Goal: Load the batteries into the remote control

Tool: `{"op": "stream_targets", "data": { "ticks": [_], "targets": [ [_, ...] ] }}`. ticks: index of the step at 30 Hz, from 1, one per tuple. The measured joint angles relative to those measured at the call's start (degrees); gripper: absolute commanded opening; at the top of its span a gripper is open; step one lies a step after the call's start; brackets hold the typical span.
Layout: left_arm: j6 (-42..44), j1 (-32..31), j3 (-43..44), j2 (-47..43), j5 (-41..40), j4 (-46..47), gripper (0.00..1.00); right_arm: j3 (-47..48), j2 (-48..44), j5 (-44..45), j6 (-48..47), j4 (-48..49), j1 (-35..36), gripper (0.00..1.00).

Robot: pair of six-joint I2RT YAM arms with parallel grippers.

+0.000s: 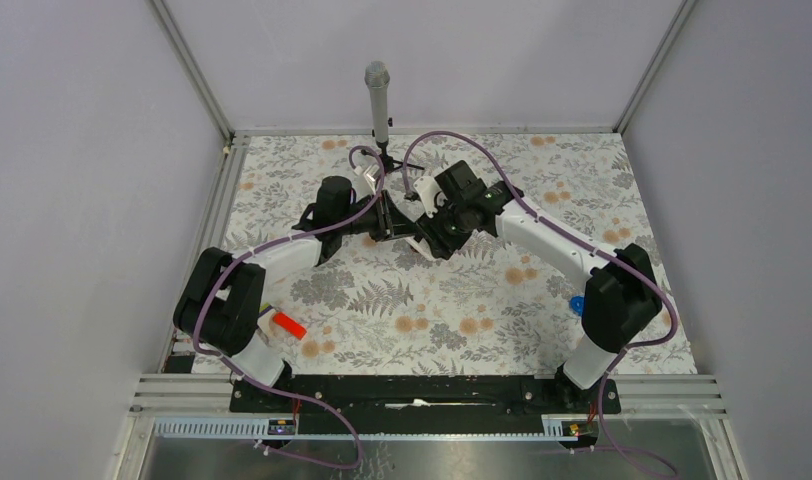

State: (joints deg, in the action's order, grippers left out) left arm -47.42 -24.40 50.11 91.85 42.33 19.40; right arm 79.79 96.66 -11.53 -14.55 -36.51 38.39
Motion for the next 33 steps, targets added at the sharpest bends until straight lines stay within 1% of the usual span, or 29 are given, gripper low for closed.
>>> {"op": "stream_targets", "data": {
  "ticks": [5,12,15,21,27,33],
  "targets": [
    [-0.79,-0.04,0.00,0.00,0.90,-0.15,0.00,0.61,0.07,0.31,0.24,-0.09,-0.20,0.51],
    [-5.46,0.42,0.00,1.01,1.84,0.00,0.00,0.96,0.07,0.02,0.52,-0.09,-0.28,0.52],
    [-9.44,1.09,-0.11,2.69,3.19,2.62,0.00,0.96,0.07,0.09,0.72,0.07,-0.37,0.52],
    [-18.32,3.10,-2.95,4.61,4.63,11.78,0.00,1.01,0.00,0.44,1.55,2.29,-0.70,0.54],
    [-21.42,3.76,-3.69,4.70,5.05,14.82,0.00,1.27,-0.50,1.07,2.47,3.13,-0.90,0.61],
    [-24.04,4.50,-3.85,4.70,5.09,16.72,0.00,1.57,-1.03,2.29,4.66,4.35,-1.20,0.63]
  ]
}}
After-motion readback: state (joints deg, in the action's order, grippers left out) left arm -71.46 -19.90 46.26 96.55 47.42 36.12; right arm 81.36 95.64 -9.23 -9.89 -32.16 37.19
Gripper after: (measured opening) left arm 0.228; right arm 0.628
